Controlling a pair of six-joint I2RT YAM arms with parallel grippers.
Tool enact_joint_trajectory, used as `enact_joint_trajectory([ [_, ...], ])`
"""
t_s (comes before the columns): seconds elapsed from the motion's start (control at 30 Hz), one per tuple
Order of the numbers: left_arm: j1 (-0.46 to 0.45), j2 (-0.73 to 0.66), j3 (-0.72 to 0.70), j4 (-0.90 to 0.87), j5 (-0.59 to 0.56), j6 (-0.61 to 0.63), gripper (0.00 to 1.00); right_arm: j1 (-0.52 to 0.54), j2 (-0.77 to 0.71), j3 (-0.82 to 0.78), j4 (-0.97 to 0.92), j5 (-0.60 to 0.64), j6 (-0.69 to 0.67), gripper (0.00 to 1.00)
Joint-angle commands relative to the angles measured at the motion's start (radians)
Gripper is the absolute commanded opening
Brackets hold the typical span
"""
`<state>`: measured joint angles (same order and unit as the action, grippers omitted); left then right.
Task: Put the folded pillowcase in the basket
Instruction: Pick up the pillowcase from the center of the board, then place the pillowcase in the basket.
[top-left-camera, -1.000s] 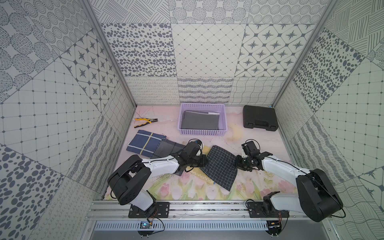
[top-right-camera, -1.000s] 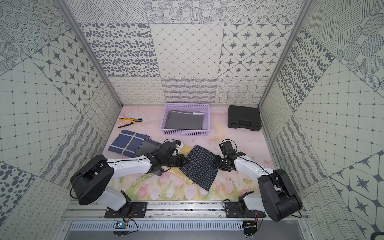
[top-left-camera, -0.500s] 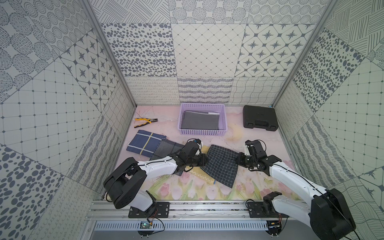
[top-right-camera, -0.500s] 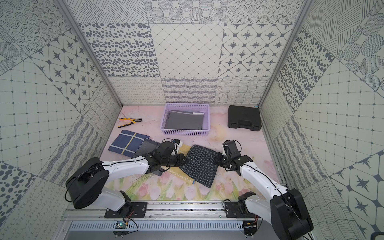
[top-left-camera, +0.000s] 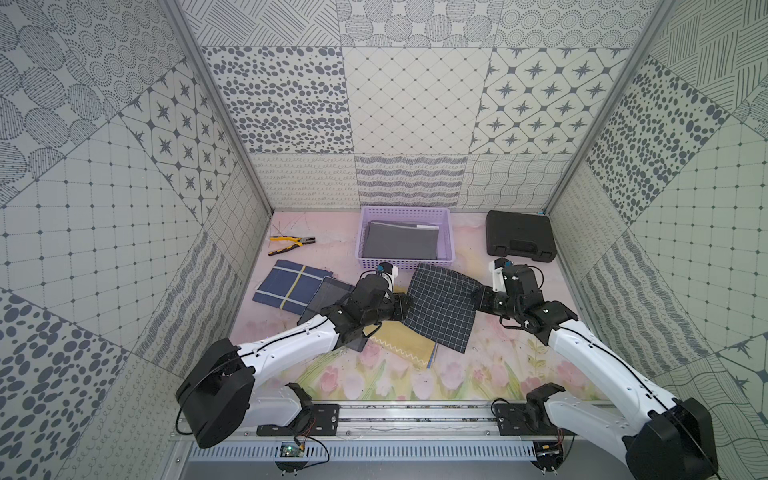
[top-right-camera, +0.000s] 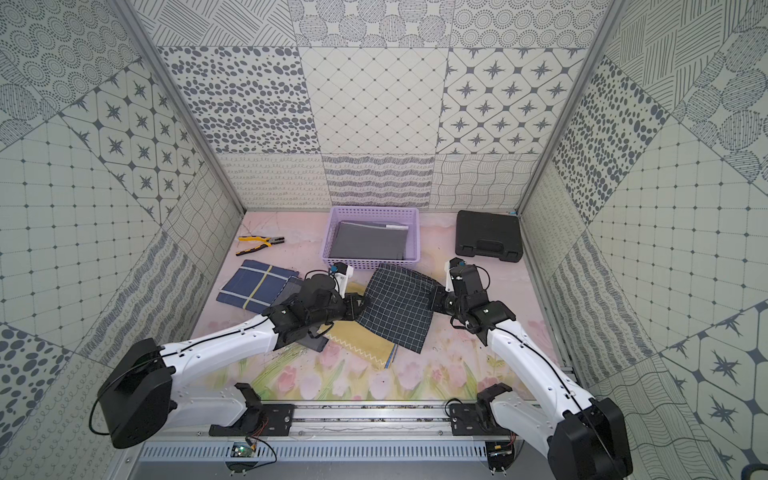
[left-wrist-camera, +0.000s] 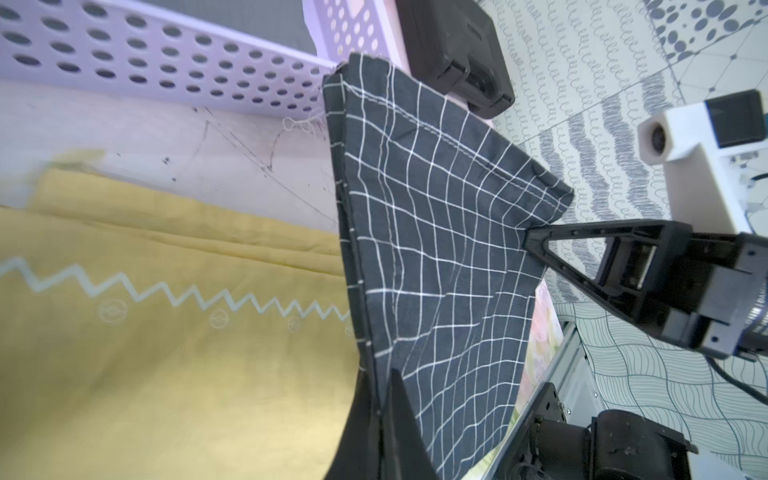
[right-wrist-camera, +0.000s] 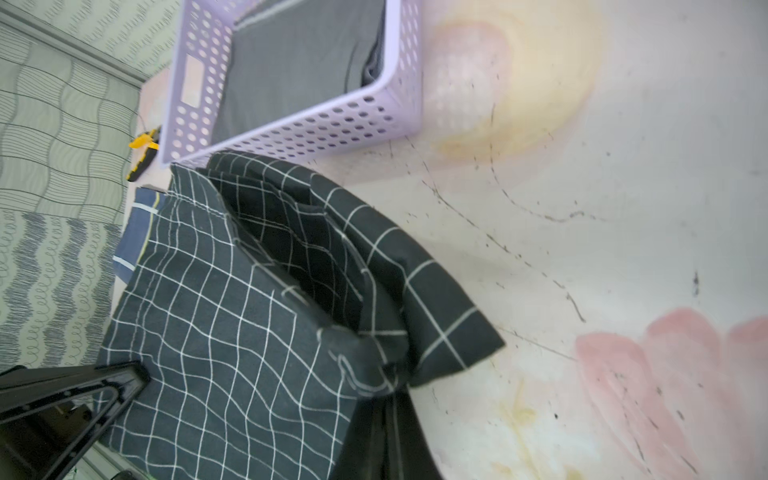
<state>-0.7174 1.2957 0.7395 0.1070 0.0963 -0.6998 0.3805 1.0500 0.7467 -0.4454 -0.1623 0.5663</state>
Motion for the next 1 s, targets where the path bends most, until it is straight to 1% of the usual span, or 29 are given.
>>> enact_joint_trajectory([
  [0.0, 0.041, -0.038, 0.023, -0.032, -0.093, 0.058, 0.00, 0.003, 0.039, 0.082, 0.039, 0.021, -0.065, 0.00],
  [0.2, 0.134, -0.025, 0.059, 0.008, -0.039, 0.090, 0.00, 0.002, 0.163, 0.235, 0.081, 0.028, -0.130, 0.00],
  [0.27, 0.153, -0.013, 0.082, 0.014, -0.038, 0.110, 0.00, 0.002, 0.208, 0.283, 0.109, 0.034, -0.146, 0.00],
  [0.4, 0.196, 0.033, 0.137, 0.023, -0.033, 0.149, 0.00, 0.002, 0.313, 0.405, 0.141, 0.037, -0.175, 0.00],
  [0.53, 0.250, 0.080, 0.178, 0.049, -0.024, 0.161, 0.00, 0.001, 0.426, 0.523, 0.163, 0.037, -0.198, 0.00],
  [0.73, 0.321, 0.182, 0.246, 0.115, -0.007, 0.186, 0.00, -0.003, 0.600, 0.707, 0.208, 0.029, -0.228, 0.00],
  [0.97, 0.388, 0.340, 0.362, 0.167, 0.017, 0.220, 0.00, -0.015, 0.805, 0.914, 0.237, 0.020, -0.266, 0.00],
])
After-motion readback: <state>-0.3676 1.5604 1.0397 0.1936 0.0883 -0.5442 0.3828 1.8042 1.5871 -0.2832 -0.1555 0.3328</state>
